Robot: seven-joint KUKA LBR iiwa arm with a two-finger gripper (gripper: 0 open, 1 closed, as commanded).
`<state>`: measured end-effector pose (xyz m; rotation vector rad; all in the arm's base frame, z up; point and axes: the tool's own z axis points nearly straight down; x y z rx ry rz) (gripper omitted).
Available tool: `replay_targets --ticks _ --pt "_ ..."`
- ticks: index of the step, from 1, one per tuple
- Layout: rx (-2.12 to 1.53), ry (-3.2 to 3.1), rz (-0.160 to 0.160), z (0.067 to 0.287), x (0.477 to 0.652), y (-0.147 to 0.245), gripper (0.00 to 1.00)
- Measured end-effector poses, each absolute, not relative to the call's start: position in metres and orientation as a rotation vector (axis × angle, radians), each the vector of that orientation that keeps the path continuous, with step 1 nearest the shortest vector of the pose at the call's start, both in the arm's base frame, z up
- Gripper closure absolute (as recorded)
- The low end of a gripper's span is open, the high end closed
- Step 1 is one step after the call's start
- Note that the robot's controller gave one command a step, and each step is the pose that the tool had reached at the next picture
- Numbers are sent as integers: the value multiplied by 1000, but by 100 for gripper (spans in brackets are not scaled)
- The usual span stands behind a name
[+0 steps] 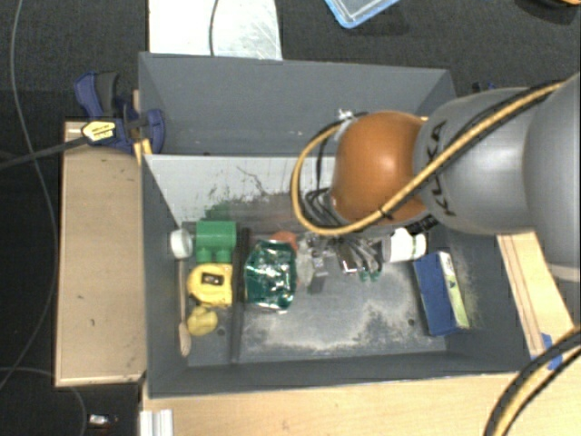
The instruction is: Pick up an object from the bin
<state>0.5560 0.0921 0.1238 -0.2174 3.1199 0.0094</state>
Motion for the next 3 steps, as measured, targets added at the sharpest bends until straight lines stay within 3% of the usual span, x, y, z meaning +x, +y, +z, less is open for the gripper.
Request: replay_targets --ticks 1,2,3 --pt "446 3081 14 119 552 137 0" --pt "450 3080 12 119 552 135 0" --pt "390 3084 14 82 571 97 0"
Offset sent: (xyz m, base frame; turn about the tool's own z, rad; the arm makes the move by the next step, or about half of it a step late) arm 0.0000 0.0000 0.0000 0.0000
